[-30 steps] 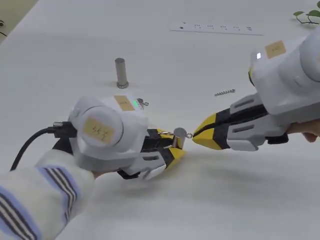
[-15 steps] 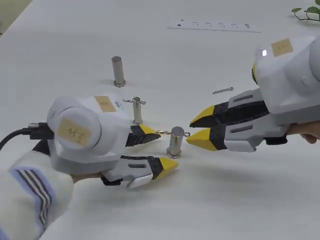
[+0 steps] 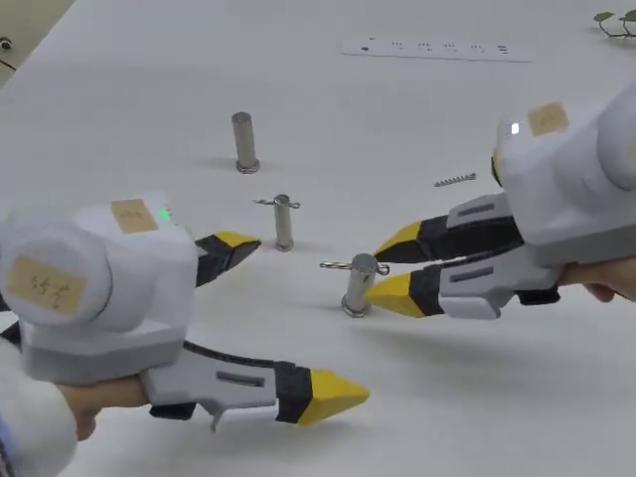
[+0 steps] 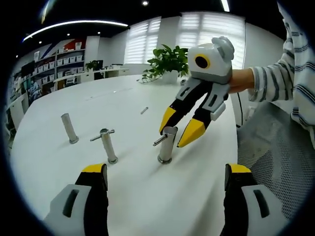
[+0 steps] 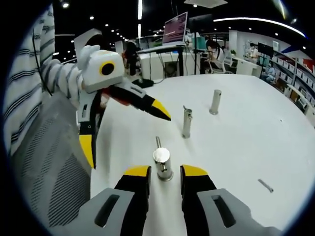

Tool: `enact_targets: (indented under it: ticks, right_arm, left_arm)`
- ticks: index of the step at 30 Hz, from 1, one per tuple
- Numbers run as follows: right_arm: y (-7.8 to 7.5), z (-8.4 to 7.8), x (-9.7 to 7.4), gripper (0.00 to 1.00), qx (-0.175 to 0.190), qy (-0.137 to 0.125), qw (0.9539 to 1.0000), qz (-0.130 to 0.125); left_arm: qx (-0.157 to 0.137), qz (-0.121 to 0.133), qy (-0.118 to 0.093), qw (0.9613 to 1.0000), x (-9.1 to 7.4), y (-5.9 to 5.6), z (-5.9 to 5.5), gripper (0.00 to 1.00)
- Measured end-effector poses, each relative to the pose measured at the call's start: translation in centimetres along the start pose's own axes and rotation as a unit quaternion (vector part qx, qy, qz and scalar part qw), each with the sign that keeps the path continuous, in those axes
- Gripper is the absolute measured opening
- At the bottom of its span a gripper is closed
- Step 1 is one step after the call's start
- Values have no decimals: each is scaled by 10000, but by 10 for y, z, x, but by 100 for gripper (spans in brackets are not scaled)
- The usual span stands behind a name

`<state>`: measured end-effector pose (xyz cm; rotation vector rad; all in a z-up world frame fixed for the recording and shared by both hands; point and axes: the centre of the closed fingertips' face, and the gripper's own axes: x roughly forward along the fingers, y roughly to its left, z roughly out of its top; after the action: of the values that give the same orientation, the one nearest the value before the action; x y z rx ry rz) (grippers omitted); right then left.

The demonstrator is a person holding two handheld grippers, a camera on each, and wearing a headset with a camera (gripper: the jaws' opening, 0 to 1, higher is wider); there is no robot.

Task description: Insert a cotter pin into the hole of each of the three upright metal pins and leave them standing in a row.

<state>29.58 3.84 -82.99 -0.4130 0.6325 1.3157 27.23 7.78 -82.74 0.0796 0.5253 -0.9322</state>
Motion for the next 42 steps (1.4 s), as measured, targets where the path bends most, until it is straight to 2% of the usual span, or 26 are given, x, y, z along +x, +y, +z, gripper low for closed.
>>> enact_targets:
  ticks: [2,3,6,8,13,17,23,25,27,31,34,40,42]
  right_arm:
    - [-1,-2,2,28,-5,24,10000,-37]
    - [-2,-2,3,28,-16,5,10000,-63]
    - [-1,-2,5,28,42,-69,9999,-63]
    - [0,-3,8,27,36,-66,10000,-45]
    - [2,-4,13,27,36,-81,10000,13]
    - [2,-5,18,27,8,-70,10000,-2]
    - [2,-5,24,26,-59,-79,10000,16]
    - [3,-5,26,26,-107,-68,9999,43]
    - [3,-5,27,25,-121,-58,9999,45]
    - [4,-5,30,24,-97,-68,9999,69]
    - [6,-7,32,18,-96,-43,9999,109]
    - [5,-8,33,17,-79,-21,9999,108]
    - [5,-8,33,17,-95,-16,9999,104]
  left_arm:
    - [-338,25,-103,9994,-5,0,2,99]
    - [-408,73,-188,9990,-9,2,4,99]
    - [-619,451,-332,9965,-20,15,5,99]
    - [-747,603,-363,9947,-27,21,1,99]
    - [-866,658,-230,9938,-40,26,-13,99]
    - [-777,679,-45,9947,-43,28,-22,99]
    - [-762,687,9,9947,-45,28,-23,99]
    - [-842,664,123,9942,-45,27,-26,99]
    - [-858,591,100,9945,-45,24,-26,99]
    - [-810,599,57,9949,-46,23,-24,99]
    - [-810,631,14,9947,-49,23,-22,99]
    - [-758,660,120,9949,-52,23,-26,99]
    - [-762,656,237,9947,-53,23,-31,99]
